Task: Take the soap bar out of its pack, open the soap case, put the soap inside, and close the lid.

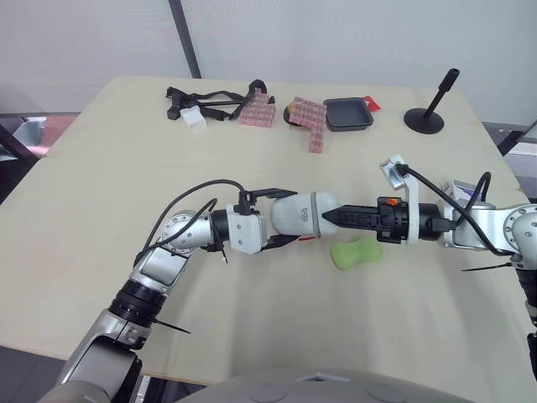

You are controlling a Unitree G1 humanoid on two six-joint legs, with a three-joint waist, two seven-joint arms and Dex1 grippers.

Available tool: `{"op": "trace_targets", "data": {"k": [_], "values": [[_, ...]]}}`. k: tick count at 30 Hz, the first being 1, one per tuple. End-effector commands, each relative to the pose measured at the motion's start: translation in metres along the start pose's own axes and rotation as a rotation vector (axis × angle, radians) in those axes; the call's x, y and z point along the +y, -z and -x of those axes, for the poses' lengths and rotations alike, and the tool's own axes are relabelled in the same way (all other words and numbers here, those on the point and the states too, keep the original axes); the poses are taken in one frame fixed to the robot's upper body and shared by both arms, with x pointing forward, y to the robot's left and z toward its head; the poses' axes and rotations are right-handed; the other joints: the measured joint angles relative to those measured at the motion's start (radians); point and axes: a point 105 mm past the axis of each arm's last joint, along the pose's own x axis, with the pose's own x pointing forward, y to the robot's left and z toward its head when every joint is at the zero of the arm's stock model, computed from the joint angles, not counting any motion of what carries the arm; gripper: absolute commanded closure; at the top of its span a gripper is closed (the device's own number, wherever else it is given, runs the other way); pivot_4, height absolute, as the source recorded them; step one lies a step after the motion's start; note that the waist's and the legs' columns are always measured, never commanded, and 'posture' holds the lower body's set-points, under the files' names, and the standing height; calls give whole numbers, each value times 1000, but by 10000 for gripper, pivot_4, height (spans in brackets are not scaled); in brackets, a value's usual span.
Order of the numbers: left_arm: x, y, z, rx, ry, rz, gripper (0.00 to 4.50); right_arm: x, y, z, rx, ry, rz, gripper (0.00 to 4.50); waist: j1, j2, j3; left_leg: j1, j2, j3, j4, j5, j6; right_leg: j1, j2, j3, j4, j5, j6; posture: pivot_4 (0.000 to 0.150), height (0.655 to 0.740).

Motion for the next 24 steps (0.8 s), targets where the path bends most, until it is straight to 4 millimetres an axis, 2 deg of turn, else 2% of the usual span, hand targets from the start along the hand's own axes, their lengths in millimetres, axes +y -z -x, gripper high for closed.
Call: {"op": "trace_targets", "data": {"k": [1,18,24], "values": [[8,-7,0,-27,-33,-9,10289,17,0,2,6,-93,30,24626,0,0,0,0,0,0,0,0,0,0,0,0,0,0,0,1500,7400],[10,-6,3,-16,-32,-1,10289,13,1,12,8,-83,24,24626,0,0,0,0,0,0,0,0,0,0,0,0,0,0,0,1500,7400],[9,-5,5,-12,-26,4,10289,2,-3,32,3,6,24,24626,2,0,0,0,0,0,0,0,0,0,0,0,0,0,0,1500,7400]]}}
